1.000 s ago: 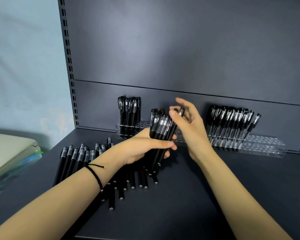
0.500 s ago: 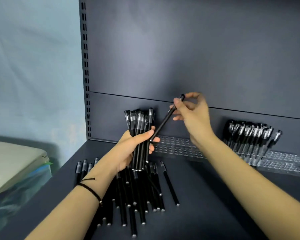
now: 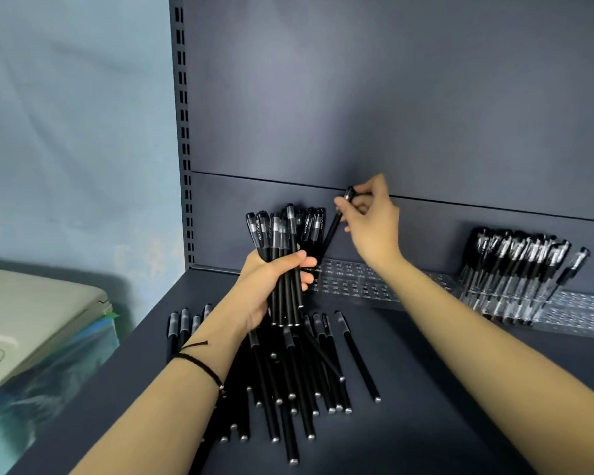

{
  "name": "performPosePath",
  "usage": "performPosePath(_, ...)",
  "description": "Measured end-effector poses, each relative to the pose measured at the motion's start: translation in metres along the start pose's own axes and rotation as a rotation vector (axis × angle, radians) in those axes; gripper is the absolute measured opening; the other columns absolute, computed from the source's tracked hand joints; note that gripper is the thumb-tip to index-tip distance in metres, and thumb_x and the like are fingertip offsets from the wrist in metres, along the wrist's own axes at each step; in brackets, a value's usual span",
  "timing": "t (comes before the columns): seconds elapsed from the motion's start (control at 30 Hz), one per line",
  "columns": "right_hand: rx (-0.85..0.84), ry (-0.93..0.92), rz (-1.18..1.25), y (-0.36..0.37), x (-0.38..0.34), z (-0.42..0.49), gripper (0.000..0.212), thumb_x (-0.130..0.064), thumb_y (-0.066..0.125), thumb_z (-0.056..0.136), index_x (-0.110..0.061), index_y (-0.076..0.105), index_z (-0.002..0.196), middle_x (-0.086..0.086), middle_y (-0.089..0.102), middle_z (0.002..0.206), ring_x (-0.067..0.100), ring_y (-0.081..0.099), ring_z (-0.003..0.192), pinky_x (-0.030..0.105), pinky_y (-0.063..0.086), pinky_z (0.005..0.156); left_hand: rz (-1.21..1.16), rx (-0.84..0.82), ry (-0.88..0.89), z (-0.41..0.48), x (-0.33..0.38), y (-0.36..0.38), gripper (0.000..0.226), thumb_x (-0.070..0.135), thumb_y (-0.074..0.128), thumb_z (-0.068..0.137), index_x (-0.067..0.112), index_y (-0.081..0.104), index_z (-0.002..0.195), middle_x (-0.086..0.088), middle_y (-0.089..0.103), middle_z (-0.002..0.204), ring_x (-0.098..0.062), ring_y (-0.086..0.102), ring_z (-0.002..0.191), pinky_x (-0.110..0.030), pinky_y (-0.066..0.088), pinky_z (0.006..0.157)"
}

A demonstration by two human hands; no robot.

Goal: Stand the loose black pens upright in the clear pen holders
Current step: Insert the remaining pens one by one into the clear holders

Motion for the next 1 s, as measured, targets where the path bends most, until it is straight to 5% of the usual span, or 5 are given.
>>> performPosePath(0.17,-0.184,-0.044,-0.164,0.018,0.016,-0.021,0.021,-0.036,0.063,0.091,-0.022,0.049,0.09,-0.001,0.065,0.084,0.02,0.066,0.072,0.044,0.056,0.068,-0.065,0.027,0.015,0.0,0.0,-0.002,0.022,0.011,0.069,0.087,0.008,0.068,0.109,-0.006,0.076,0.094,-0.018,0.073,0.076,-0.027,0.058,0.064)
performPosePath(0.33,-0.024,-0.089,-0.243,0.006,-0.006,-0.021,0.029,-0.042,0.047,0.098,-0.021,0.055,0.081,-0.006,0.055,0.082,0.014,0.052,0.07,0.03,0.039,0.063,-0.036,0.011,0.014,0.001,-0.002,-0.001,0.023,0.011,0.069,0.087,0.011,0.069,0.109,-0.006,0.076,0.098,-0.022,0.074,0.085,-0.026,0.058,0.066)
performPosePath(0.6,-0.29,0.078,0.17,0.018,-0.025,-0.026,0.01,-0.02,0.066,0.09,-0.021,0.067,0.1,-0.003,0.071,0.085,0.004,0.061,0.065,0.019,0.048,0.057,-0.008,-0.072,0.03,-0.002,-0.002,0.004,0.027,0.011,0.068,0.087,0.008,0.066,0.114,-0.006,0.075,0.103,-0.023,0.073,0.092,-0.028,0.059,0.07)
performPosePath(0.8,0.095,0.128,0.266,-0.009,-0.014,-0.009,0.011,-0.016,0.066,0.091,-0.02,0.056,0.092,0.007,0.067,0.077,0.012,0.06,0.055,0.021,0.048,0.045,-0.04,0.077,0.003,0.004,-0.007,-0.003,0.015,0.006,0.061,0.093,0.002,0.062,0.107,-0.007,0.076,0.101,-0.025,0.074,0.083,-0.028,0.059,0.062)
performPosePath(1.0,0.135,-0.032,0.052,-0.012,-0.009,-0.008,0.015,-0.023,0.069,0.088,-0.022,0.054,0.088,-0.007,0.062,0.074,0.015,0.063,0.071,0.043,0.057,0.067,-0.018,0.12,0.004,0.006,-0.009,-0.008,0.021,0.007,0.065,0.091,-0.002,0.063,0.109,-0.009,0.076,0.096,-0.025,0.075,0.081,-0.028,0.059,0.061)
Point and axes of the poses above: each hand's wrist, its own z-axis towards the middle knuckle, its own y-axis out of the palm, x = y × z, the point moved 4 cm from there along z, towards the middle knuckle
